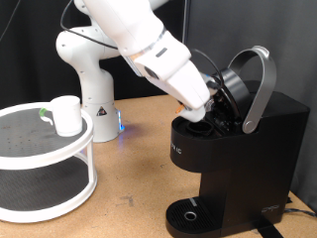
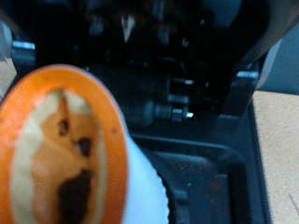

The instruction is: Make a cup of coffee with the keurig machine

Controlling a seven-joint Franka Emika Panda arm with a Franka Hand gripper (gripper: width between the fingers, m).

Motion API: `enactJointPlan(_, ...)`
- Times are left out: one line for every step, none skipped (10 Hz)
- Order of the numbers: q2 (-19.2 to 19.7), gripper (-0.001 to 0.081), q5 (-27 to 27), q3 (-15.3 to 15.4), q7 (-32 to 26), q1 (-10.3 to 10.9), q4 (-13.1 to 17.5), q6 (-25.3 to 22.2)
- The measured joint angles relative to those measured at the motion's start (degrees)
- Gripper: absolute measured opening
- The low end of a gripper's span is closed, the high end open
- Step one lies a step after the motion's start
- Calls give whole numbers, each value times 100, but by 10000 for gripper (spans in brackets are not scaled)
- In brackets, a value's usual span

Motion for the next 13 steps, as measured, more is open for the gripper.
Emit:
enactJointPlan(93, 84, -50, 23, 15, 0, -1, 5)
enactJointPlan(182, 84, -79, 48, 27, 0, 0, 4)
enactJointPlan(218, 84, -80, 92, 57, 1, 11, 2)
enactJointPlan(248, 84, -80, 119, 79, 1, 19, 1)
enactJointPlan(268, 84, -80, 146, 101, 1, 27, -5)
enactJointPlan(287, 84, -89, 168, 116, 1, 35, -28)
enactJointPlan(306, 84, -121, 194, 132, 1, 48, -52)
enactJointPlan(322, 84, -177, 221, 160, 1, 69, -61)
enactJointPlan(329, 84, -262, 244, 196, 1, 92, -67)
enactJointPlan(334, 84, -337, 271, 219, 1, 111, -66)
enactJointPlan(342, 84, -389, 292, 225, 1, 124, -55)
enactJointPlan(351, 84, -412, 309, 242, 1, 133, -31)
enactJointPlan(369, 84, -413, 322, 250, 1, 144, -18)
